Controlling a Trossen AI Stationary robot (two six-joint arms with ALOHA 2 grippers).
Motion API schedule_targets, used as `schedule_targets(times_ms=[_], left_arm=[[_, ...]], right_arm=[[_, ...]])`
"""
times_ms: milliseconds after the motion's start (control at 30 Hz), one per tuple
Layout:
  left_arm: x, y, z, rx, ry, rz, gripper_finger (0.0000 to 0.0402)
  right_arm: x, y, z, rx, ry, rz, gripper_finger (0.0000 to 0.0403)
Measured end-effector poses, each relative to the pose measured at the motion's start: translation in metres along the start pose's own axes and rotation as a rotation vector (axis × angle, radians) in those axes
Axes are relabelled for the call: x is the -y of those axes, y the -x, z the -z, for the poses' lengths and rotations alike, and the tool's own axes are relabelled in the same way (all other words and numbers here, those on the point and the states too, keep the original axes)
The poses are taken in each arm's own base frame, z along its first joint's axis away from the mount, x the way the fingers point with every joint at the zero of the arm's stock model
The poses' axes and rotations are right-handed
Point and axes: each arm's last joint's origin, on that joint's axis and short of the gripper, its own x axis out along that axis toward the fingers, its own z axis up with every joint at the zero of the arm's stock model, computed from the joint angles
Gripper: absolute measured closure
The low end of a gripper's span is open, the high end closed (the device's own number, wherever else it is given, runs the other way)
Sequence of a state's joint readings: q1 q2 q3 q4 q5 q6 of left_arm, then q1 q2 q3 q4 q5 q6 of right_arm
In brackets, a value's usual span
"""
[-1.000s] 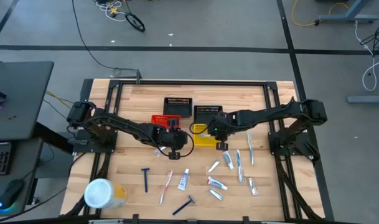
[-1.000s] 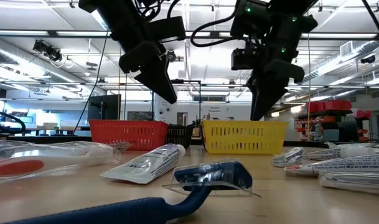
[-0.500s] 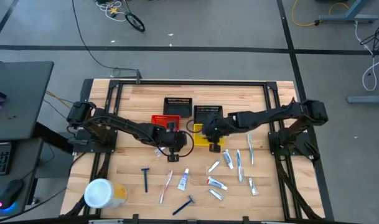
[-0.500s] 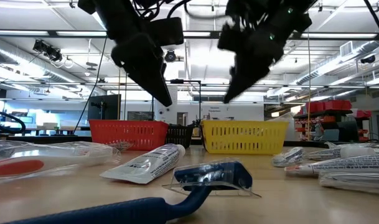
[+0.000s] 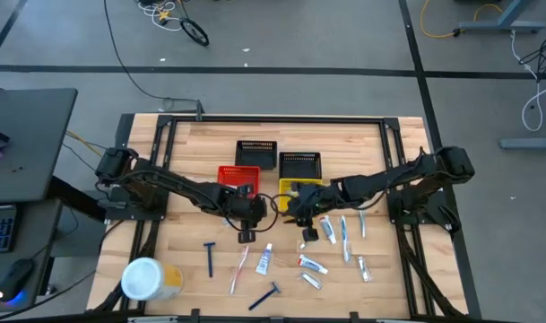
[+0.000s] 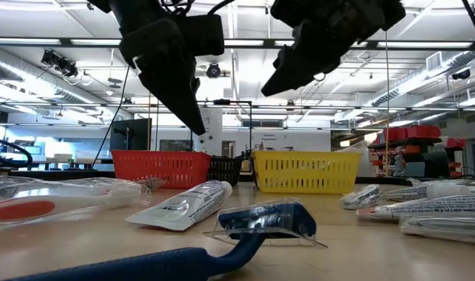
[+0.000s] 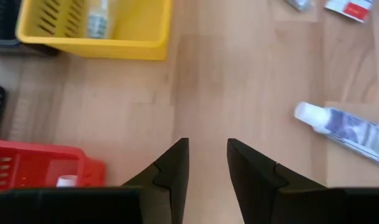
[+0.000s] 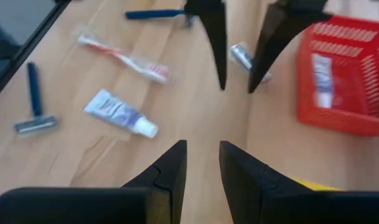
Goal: Pick & Place Travel size toiletries
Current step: Put the silver nail cutter into the left black bin
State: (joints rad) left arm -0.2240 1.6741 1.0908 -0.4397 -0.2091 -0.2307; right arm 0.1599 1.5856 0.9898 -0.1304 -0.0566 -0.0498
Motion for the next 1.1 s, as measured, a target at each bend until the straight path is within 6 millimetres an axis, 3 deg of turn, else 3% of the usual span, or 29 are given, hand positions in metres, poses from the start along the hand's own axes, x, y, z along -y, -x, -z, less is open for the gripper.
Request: schedule_targets(times_ms=[267, 467, 733, 1100], left_arm=[[0.01, 0.002, 0.004, -0.018, -0.03, 0.046, 0.0282], [0.003, 0.004, 0.018, -0.133, 0.096, -0.124, 0.0271], [0.007, 0.004, 0.035, -0.191, 0.37, -0.214, 0.0223], [0.014, -0.008, 0.065, -0.149, 0.432, -0.31, 0.0204]], right_arm=[[-0.004, -0.023, 0.007, 0.022, 0.003, -0.007, 0.0299], [-0.003, -0.045, 0.01, 0.069, 0.005, -0.005, 0.0299], [-0.003, -0.045, 0.004, 0.127, 0.008, -0.003, 0.0299], [-0.003, -0.045, 0.004, 0.129, 0.008, -0.003, 0.0299]])
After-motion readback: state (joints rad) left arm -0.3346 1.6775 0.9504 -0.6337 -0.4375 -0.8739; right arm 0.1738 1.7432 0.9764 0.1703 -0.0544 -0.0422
